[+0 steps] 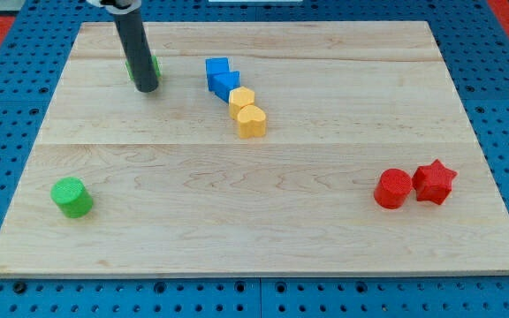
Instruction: Slide the green star towards the top left
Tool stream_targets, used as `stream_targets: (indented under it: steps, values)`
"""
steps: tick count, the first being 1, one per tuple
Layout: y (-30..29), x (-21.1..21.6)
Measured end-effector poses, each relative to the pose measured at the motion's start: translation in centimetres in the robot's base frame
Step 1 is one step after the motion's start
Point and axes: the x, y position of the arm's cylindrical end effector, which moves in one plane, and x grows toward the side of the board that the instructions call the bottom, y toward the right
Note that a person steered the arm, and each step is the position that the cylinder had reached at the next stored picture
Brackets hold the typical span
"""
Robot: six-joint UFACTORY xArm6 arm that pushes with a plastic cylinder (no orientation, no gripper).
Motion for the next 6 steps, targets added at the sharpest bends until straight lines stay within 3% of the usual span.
stream_targets:
  steps: [1,3,4,6]
  values:
    - [2.3,-1.4]
    - [-5.9,-1.6]
    - [-6.2,0.8]
    - [-8.1,-0.2]
